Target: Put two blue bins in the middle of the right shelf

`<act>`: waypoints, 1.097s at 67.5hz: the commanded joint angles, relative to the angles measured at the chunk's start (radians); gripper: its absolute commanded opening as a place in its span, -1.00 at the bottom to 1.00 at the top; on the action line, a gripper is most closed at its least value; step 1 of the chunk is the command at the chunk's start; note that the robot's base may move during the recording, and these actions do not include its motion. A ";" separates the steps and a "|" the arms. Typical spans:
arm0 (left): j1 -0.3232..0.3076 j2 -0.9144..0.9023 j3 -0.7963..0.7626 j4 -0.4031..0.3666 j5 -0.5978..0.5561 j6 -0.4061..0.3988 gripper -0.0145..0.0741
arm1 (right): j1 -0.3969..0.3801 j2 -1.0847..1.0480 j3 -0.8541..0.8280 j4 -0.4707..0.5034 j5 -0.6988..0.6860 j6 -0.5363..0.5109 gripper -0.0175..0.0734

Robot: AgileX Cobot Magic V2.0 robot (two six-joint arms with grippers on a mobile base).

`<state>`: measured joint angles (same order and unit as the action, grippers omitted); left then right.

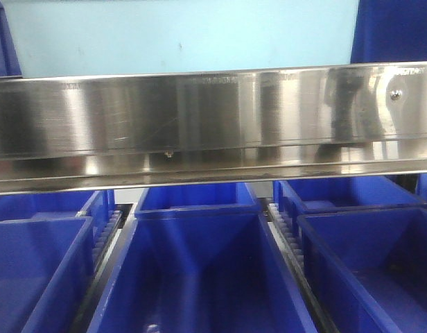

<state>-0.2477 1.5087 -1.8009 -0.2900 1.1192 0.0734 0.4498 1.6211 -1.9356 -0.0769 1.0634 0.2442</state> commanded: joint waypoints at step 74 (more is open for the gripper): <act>-0.009 -0.020 -0.007 0.070 0.102 -0.049 0.66 | 0.000 -0.044 -0.004 -0.001 0.085 -0.039 0.62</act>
<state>-0.2523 1.5022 -1.8026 -0.2620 1.2249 0.0592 0.4498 1.5833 -1.9356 -0.0708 1.1393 0.2255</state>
